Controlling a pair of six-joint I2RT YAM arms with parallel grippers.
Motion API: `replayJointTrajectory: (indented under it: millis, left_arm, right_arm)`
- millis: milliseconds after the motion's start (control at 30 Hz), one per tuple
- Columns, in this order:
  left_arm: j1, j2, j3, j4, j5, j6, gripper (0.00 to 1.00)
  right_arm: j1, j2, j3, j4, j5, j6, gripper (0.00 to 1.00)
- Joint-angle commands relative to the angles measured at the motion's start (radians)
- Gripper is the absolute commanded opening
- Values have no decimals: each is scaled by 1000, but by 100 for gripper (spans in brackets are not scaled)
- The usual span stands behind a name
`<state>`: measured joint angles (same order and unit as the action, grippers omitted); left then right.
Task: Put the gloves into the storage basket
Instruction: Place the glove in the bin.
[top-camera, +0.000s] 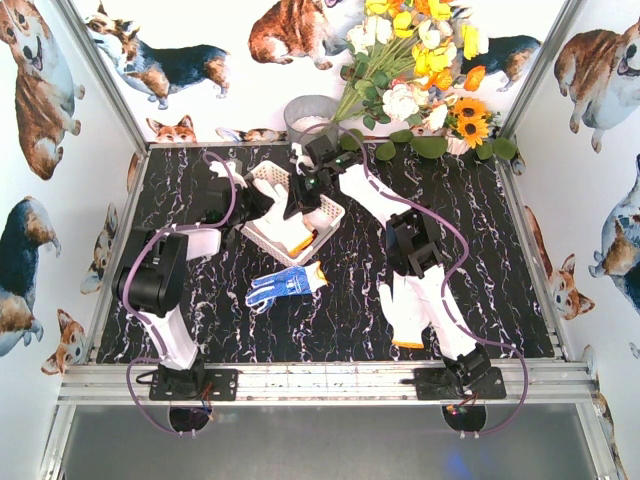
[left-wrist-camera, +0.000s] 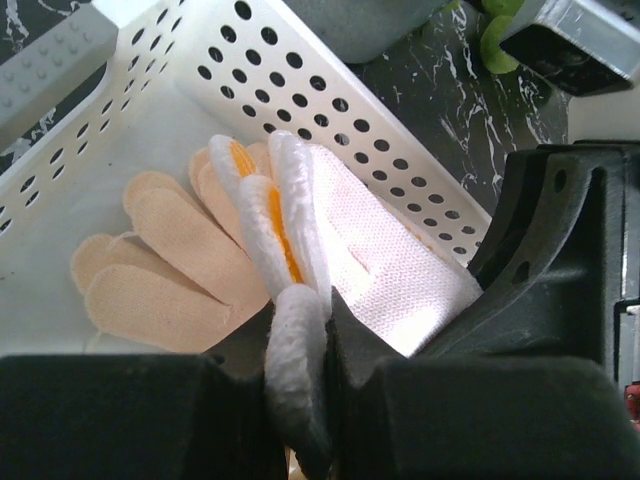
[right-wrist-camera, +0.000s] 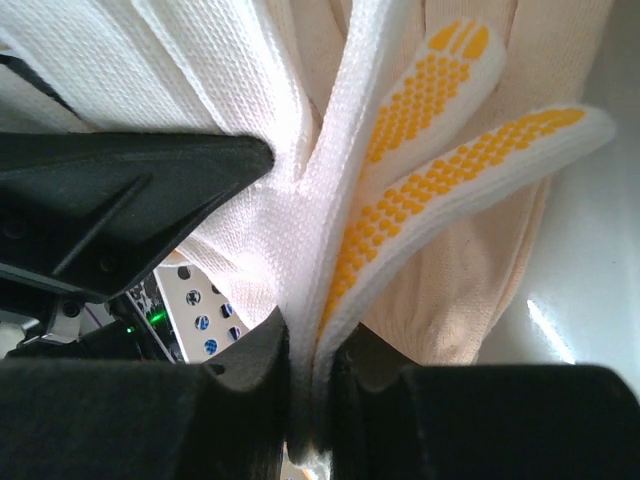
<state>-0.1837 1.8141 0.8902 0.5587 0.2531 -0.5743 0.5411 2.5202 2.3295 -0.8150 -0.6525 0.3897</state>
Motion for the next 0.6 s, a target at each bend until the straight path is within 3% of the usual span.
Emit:
replayJointTrajectory:
  millis: [0,567]
  left_arm:
    - [22,32,9,75,-13,-6,0]
    - [28,125,40,107,-11,0,0]
  right_arm:
    - [-18,-9,101,0,14,-40,6]
    - [-25,86,156,34,73,-95,7]
